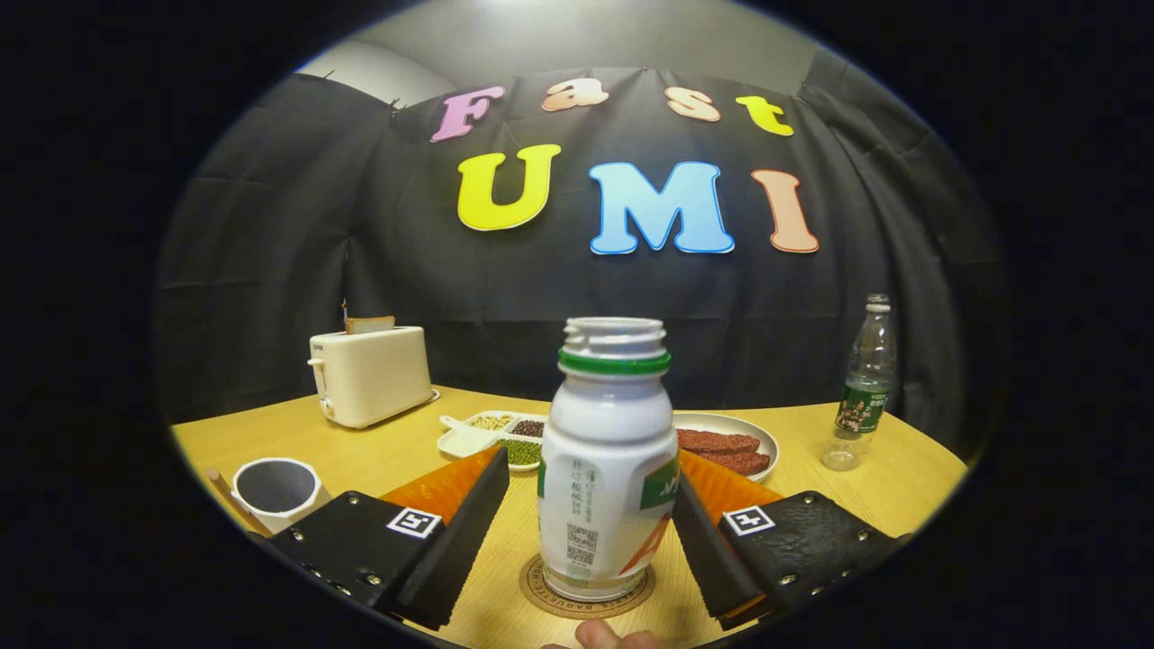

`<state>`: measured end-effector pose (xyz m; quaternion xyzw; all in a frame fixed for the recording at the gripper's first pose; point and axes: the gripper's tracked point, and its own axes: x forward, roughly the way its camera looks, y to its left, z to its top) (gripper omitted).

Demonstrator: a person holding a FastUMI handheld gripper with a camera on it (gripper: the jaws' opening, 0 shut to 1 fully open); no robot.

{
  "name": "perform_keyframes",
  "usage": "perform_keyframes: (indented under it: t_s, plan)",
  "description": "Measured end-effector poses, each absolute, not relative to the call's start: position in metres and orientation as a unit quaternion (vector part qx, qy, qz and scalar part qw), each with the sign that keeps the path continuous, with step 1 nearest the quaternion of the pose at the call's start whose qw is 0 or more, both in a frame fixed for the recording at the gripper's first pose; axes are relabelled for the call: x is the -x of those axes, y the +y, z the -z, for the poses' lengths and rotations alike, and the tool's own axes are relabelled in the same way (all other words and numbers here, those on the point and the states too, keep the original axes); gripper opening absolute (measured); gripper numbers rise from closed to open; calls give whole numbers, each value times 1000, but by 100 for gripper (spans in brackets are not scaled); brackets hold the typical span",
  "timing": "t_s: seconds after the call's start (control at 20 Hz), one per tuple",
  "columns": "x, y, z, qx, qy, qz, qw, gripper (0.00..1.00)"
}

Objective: Take the bottle from table, then pour the juice into the cup, finally place the bottle on the coaster

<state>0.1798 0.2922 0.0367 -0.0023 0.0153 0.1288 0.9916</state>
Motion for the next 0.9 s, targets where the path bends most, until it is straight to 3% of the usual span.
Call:
perform_keyframes:
  t_s: [0.9]
  plan:
    - [-84,270,-231,27,-62,-78,995,98]
